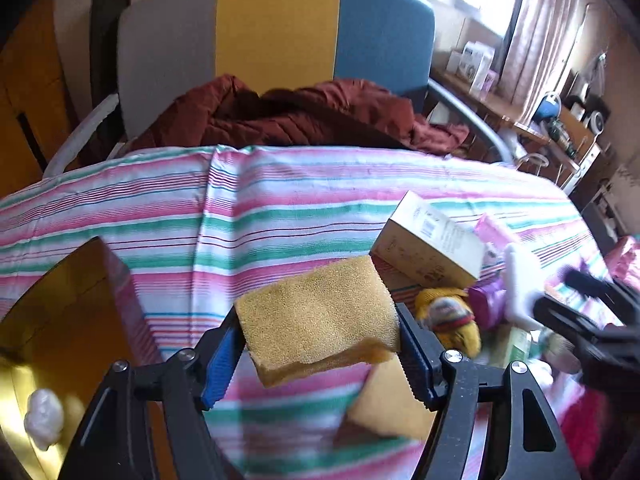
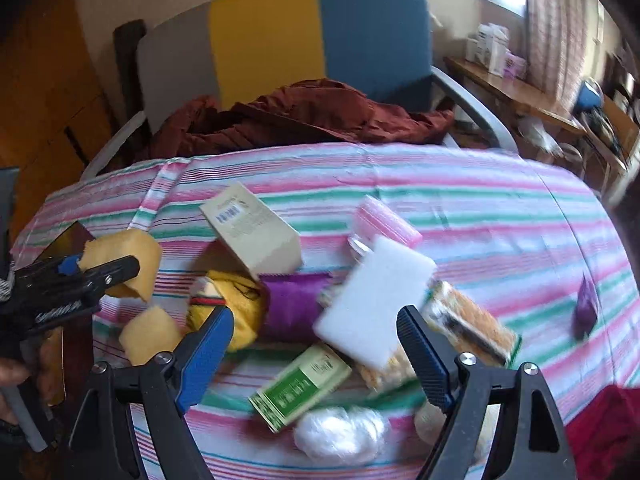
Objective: Organize objects
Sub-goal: 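Grasp a yellow sponge with the left gripper while the right grasps the white barcode box, then lower the sponge and box into the gold tray and open both grippers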
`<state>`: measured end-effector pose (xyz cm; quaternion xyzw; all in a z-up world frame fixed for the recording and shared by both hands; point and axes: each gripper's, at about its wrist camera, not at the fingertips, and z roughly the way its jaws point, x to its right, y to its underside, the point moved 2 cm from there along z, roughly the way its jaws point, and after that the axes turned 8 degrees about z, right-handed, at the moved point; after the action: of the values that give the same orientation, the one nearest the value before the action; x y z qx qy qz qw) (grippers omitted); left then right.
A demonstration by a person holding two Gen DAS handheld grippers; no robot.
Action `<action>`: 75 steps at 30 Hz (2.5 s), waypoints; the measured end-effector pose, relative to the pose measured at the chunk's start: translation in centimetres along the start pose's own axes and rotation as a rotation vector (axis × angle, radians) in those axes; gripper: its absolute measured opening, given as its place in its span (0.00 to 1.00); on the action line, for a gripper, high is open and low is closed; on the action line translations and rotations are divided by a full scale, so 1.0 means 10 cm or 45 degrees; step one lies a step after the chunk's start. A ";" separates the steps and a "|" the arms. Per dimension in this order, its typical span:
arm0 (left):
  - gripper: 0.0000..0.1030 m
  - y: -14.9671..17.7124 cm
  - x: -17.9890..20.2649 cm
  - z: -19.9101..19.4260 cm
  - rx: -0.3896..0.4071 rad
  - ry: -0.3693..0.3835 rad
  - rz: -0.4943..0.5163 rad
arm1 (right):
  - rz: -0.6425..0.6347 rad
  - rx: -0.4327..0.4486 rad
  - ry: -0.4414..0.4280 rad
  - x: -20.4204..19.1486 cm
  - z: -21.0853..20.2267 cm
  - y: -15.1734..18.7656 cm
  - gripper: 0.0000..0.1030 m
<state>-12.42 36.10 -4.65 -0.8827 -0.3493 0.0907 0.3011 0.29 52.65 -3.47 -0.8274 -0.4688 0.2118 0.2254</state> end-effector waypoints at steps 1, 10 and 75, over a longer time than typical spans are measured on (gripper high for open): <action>0.69 0.02 -0.04 -0.06 0.011 0.008 -0.011 | -0.051 0.000 -0.005 -0.10 0.06 -0.07 0.83; 0.70 0.35 -0.44 -0.67 0.086 0.000 -0.116 | -0.365 -0.196 0.088 -0.69 1.05 -0.44 0.83; 0.84 2.49 -2.09 -1.82 0.152 -0.440 -0.632 | -0.403 -0.168 -0.445 -3.06 -0.21 1.03 0.77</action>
<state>-7.14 -0.83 -5.90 -0.7225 -0.5944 0.1835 0.3017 -5.95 20.90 -3.41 -0.7074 -0.6373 0.2826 0.1167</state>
